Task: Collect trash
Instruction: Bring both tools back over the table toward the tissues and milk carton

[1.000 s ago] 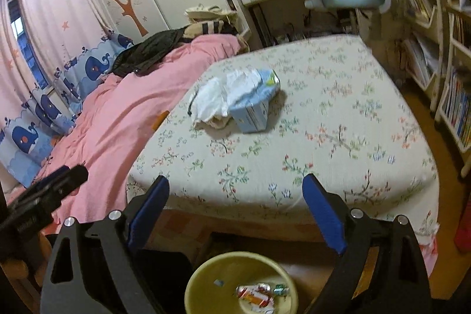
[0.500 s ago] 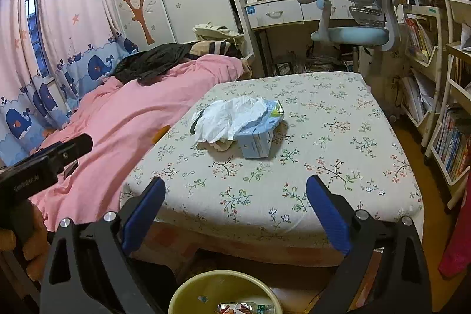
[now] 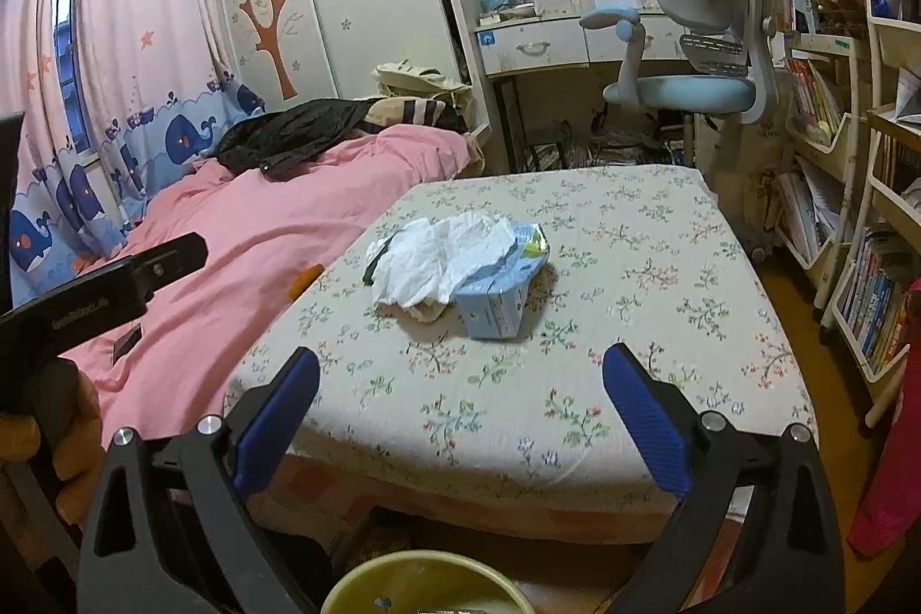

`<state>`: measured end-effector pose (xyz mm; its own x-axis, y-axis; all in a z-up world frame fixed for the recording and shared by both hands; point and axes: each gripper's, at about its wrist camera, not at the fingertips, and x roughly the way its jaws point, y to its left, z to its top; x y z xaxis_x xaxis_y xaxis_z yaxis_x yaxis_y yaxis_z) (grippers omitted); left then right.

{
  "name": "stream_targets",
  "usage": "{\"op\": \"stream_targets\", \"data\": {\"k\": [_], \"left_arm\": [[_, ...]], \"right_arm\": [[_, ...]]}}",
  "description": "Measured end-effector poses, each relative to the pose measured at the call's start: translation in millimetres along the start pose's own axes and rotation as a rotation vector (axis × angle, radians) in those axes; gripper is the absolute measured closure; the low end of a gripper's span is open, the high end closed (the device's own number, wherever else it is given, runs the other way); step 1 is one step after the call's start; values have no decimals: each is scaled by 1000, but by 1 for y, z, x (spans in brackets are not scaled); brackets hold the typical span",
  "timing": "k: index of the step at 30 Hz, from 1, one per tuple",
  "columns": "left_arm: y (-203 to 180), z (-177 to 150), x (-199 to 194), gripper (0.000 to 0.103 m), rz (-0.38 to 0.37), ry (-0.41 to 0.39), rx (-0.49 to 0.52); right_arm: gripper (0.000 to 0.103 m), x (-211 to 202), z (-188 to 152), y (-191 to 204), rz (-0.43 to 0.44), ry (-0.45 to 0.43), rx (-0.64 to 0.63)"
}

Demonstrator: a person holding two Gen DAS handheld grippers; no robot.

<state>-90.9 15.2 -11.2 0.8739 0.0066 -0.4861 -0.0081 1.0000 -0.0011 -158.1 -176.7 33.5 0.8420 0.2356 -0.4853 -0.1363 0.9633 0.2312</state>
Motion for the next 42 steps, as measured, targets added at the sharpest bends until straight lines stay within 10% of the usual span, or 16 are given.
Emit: {"op": "stream_targets", "data": {"k": [26,42], "left_arm": [[-3,61,59,8,7,-55,-61],[9,59,85,7,52,-4,-105]], "right_arm": [[8,36,61,5,1,-33,-133],[8,47,61,-18,-14,-33,7]]}}
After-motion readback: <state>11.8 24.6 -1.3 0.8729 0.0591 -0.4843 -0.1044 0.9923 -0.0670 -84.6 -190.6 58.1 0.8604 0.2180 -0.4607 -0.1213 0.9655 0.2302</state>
